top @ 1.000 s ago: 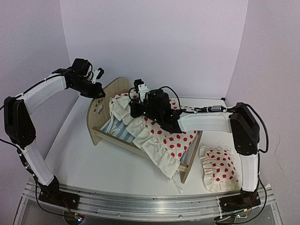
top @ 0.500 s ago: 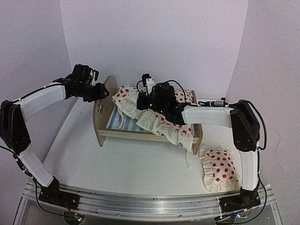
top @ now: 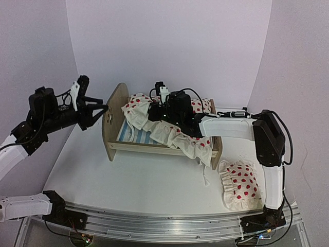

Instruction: Set up the pet bed

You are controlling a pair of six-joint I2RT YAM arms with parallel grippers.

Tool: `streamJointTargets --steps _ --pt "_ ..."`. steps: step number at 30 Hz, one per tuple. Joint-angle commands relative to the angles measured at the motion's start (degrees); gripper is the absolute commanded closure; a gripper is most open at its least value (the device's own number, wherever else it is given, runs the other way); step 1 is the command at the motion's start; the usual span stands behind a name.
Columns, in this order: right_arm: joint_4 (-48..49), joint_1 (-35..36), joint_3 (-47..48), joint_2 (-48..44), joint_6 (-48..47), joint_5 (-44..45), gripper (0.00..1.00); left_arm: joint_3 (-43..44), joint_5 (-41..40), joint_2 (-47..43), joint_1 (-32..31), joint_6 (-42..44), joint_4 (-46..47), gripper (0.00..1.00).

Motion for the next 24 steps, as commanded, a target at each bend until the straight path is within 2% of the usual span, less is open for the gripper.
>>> streamJointTargets --steps 1,6,11,15,22,24 --pt "2.71 0.17 -1.54 -5.59 2.3 -2.42 1.0 -12.36 4.62 4.59 -1.57 -0.38 4.05 0.56" --pt "2.75 0.2 -3.21 -6.23 3.84 -3.19 1.0 -16.43 3.08 12.7 -1.64 0.28 20.46 0.52" --pt "2.75 0.36 -4.14 -6.77 4.86 -3.33 1.0 -17.44 4.76 20.4 -2.07 -2.66 28.98 0.53" --pt "2.74 0.5 -4.26 -7.05 4.4 -3.8 1.0 -16.33 1.85 26.35 -2.25 -2.72 31.31 0.56" --pt "3.37 0.49 -4.73 -8.12 4.9 -4.44 1.0 -14.68 1.88 32.76 -2.28 -3.4 36.09 0.57" --pt "3.65 0.54 -4.9 -8.5 5.24 -4.92 1.0 -13.86 0.17 34.0 -2.24 -3.59 37.23 0.61"
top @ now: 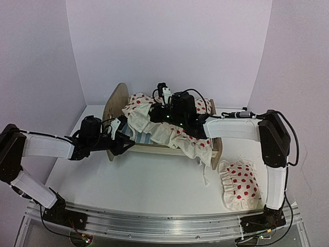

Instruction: Set up the pet bed

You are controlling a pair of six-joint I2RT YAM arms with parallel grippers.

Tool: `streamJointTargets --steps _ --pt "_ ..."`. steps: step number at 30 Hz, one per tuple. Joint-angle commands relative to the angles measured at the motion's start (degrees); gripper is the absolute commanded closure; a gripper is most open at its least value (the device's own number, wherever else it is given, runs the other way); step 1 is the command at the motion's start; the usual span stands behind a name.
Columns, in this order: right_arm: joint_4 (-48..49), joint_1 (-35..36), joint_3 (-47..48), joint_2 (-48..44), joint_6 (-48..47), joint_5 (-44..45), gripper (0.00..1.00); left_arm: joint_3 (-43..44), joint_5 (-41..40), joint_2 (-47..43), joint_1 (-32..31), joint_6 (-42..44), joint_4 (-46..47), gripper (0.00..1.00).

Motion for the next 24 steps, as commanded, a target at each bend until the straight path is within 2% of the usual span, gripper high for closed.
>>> streamJointTargets --steps 1,4,11,16,17,22,24 --pt "3.22 0.28 -0.57 -4.97 1.2 -1.46 1.0 3.71 -2.79 2.67 0.24 -1.23 6.33 0.64" --pt "3.57 0.24 -1.11 -5.39 1.29 -1.47 1.0 3.87 -2.68 3.77 0.23 -0.81 8.4 0.71" --pt "3.65 0.24 -1.6 -5.61 0.14 -1.38 1.0 5.14 -3.86 3.0 0.23 -0.98 4.78 0.99" --pt "0.28 -1.28 -0.7 -3.89 -0.49 1.14 0.99 11.39 -2.55 -1.11 0.76 -2.66 -6.04 1.0" --pt "-1.91 -1.95 0.47 -2.98 -0.1 1.46 0.95 13.51 -1.55 -2.24 1.19 -3.01 -8.44 1.0" --pt "-18.51 -4.56 7.5 1.82 -1.22 -1.73 0.57 22.01 7.15 -6.54 2.67 -3.14 -20.47 1.0" --pt "-22.85 -4.69 6.87 0.25 -3.14 -3.38 0.5 22.64 8.0 -7.24 2.8 -3.88 -26.41 1.0"
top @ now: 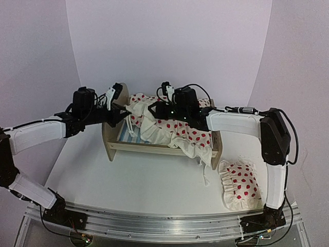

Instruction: Set up the pet bed

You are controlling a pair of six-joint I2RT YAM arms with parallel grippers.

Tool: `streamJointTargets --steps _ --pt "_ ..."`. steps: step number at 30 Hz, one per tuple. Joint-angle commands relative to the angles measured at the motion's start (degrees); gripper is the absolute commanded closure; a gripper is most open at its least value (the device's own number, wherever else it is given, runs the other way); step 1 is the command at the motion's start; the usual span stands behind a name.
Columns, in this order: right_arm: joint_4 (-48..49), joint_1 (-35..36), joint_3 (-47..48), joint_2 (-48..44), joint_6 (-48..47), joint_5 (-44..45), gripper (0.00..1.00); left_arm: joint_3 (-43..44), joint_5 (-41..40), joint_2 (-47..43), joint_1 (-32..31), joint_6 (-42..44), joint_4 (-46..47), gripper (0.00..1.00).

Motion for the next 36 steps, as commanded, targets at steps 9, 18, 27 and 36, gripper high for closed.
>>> streamJointTargets --steps 9,18,27,36 --pt "-18.44 0.42 -6.76 -15.21 -14.71 -17.09 0.54 3.1 7.75 -1.75 1.94 -7.53 -9.99 1.0" --pt "22.47 8.14 -7.12 0.07 0.8 -23.26 0.8 3.49 8.89 -0.95 3.32 -6.71 -10.12 1.0" --pt "26.71 8.41 -2.73 6.94 1.95 -15.93 0.81 3.32 9.71 -0.99 4.33 -6.36 -10.29 1.0" --pt "26.26 8.31 0.26 10.33 2.38 -16.33 0.81 3.62 10.47 -0.49 4.79 -6.27 -9.67 1.0"
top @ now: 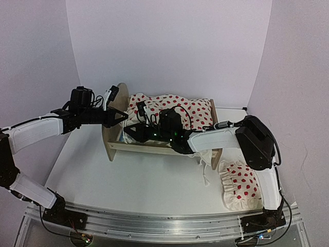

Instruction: Set up the pet bed

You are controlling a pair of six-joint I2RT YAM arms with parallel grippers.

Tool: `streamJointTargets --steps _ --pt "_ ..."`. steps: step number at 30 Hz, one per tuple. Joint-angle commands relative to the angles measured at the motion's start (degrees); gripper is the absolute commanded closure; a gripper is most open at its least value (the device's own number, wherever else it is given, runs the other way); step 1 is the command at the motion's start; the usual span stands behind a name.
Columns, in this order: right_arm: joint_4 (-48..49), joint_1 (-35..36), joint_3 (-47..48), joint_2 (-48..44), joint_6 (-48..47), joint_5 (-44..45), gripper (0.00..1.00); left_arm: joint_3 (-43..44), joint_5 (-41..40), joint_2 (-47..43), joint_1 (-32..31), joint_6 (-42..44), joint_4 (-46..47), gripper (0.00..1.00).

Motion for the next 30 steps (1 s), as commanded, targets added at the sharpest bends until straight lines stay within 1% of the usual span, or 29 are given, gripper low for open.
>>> streamJointTargets --steps 1,5,7,8,14,17,20,27,30 --pt "3.18 0.21 4.12 1.11 0.92 0.62 0.83 0.64 1.47 0.36 0.37 0.36 1.17 1.0" --pt "3.17 0.19 5.33 1.99 0.71 0.93 0.92 0.67 1.57 0.47 0.36 0.36 1.01 1.0" --pt "3.12 0.07 5.03 1.76 0.42 1.56 0.98 0.75 1.5 0.46 0.44 0.41 0.9 1.0" --pt "3.17 0.02 4.53 1.39 0.34 1.92 1.0 0.8 1.47 0.48 0.52 0.56 0.81 1.0" --pt "2.67 -1.02 1.73 -0.95 -0.33 1.86 1.0 1.87 0.97 0.34 1.96 3.57 -0.87 1.0" --pt "1.18 -1.38 -0.32 -3.13 -1.24 1.23 1.0 3.13 -0.04 0.16 3.21 8.33 -2.97 1.0" --pt "-1.22 -1.53 -1.93 -5.14 -3.55 1.51 1.0 4.16 -1.66 -0.42 3.74 15.28 -5.03 1.0" --pt "-4.26 -2.74 -4.16 -8.26 -5.51 2.4 1.0 7.22 -5.42 -1.45 3.79 30.54 -6.98 1.0" --pt "-5.37 -2.91 -4.1 -8.68 -5.86 1.63 1.0 6.76 -6.16 -2.03 3.81 36.09 -6.64 1.0"
